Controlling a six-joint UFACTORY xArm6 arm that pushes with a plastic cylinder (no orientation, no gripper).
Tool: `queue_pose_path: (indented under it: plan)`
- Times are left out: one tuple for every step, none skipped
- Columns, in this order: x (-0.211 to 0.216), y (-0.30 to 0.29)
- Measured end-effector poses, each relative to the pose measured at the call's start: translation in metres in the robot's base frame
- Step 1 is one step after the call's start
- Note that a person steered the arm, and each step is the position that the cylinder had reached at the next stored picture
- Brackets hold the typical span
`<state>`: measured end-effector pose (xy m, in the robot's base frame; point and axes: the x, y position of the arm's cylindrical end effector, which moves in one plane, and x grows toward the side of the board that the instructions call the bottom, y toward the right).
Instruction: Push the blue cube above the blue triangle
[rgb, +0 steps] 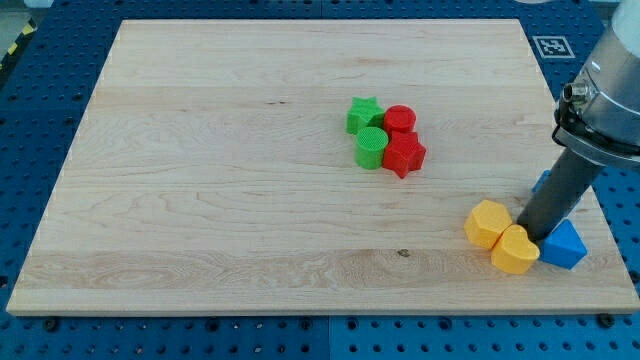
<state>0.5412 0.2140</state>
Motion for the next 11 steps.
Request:
queue_pose_path:
  plan:
    - [-0.054,-0.015]
    - [-0.098,-0.026]
    - [-0.101,0.039]
    - [-0.071,0.067]
    - [-0.055,0.065]
    - [-0.055,0.065]
    - [-0.055,0.062]
    - [-0.05,0.058]
    - [-0.043,0.057]
    - [-0.036,0.047]
    - [-0.036,0.047]
